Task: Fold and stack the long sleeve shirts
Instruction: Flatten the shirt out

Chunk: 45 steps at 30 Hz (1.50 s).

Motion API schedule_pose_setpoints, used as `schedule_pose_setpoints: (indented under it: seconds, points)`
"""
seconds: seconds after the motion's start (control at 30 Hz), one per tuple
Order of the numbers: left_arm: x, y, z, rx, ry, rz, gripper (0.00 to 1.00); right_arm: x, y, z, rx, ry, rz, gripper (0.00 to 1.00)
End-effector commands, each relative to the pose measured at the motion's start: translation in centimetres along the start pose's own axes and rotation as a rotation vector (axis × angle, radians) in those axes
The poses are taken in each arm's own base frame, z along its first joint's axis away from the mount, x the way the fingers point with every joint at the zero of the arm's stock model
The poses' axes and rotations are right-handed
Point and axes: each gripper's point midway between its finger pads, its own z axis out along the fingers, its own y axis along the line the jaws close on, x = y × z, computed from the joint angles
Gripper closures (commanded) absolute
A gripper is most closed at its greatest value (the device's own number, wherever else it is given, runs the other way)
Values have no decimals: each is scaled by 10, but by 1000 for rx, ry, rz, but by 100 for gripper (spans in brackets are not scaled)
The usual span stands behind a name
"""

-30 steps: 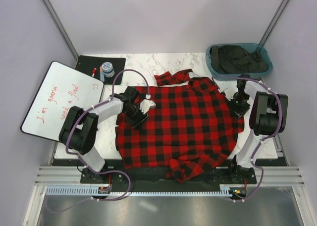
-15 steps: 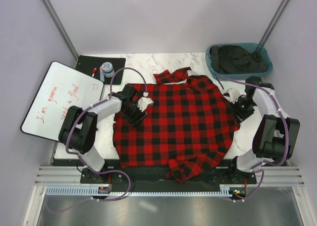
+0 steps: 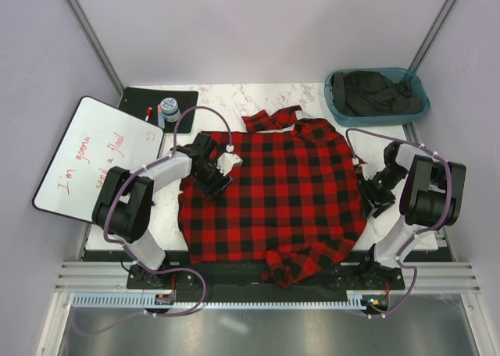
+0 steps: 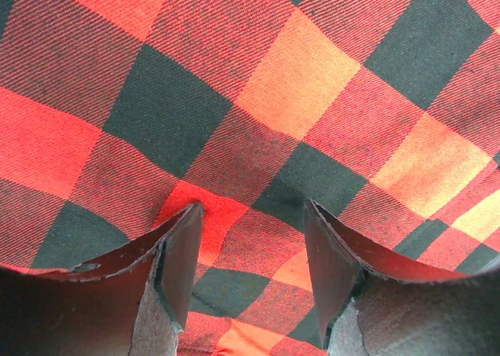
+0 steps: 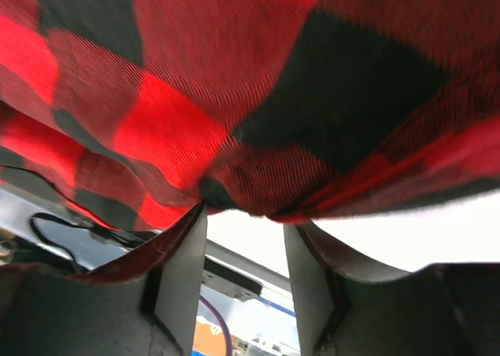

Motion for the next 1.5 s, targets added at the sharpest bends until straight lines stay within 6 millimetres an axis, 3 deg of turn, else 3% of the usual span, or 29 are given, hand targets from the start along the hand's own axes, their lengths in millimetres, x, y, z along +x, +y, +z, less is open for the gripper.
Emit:
schedule_pose_setpoints:
  seconds: [0.0,0.13,0.17,0.23,0.27,0.43,0.57,0.67,0.7,0.73,0.8,0.83,0.93,1.1,1.2,1.3,1.47]
  points:
    - [3,7,4,-22,3,4,37,-31,1,6,-72,-87,5,50]
    - [4,9,5,-25,6,1,38,-29,22,7,-204,-82,4,68]
    - [4,9,6,-25,7,1,38,-29,26,6,-227,-86,4,81]
    - [6,11,6,-31,11,-5,39,-27,20,-1,-210,-88,20,99]
    - [6,13,7,-34,13,-7,40,-24,9,-6,-171,-91,43,100]
    - [11,25,3,-79,21,-14,44,-7,-45,-34,106,-101,96,100]
    - [12,24,3,-65,19,-6,46,-3,-39,-31,107,-114,80,100]
    - [5,18,-3,-42,-16,0,39,0,-34,-34,80,-99,45,100]
    - [2,13,-5,-18,-30,3,38,4,-31,-39,70,-83,13,94]
    - [-2,10,-12,-18,-47,7,37,4,-29,-42,62,-77,-4,69]
    - [-10,6,-21,-4,-79,24,35,-2,-30,-60,68,-99,-66,56]
    - [-19,8,-30,-15,-98,31,34,-17,-32,-73,90,-154,-90,53]
    - [-29,9,-39,-10,-107,44,33,-56,-22,-89,125,-235,-150,57]
    - [-24,10,-24,20,-66,27,33,-129,-12,-78,173,-328,-204,65]
    - [-14,13,-12,24,-21,0,35,-152,-17,-58,207,-303,-221,69]
    - [-4,13,-4,24,6,-1,35,-151,-33,-36,240,-247,-214,71]
    - [18,6,-1,27,45,-2,37,-110,-37,-11,270,-153,-254,71]
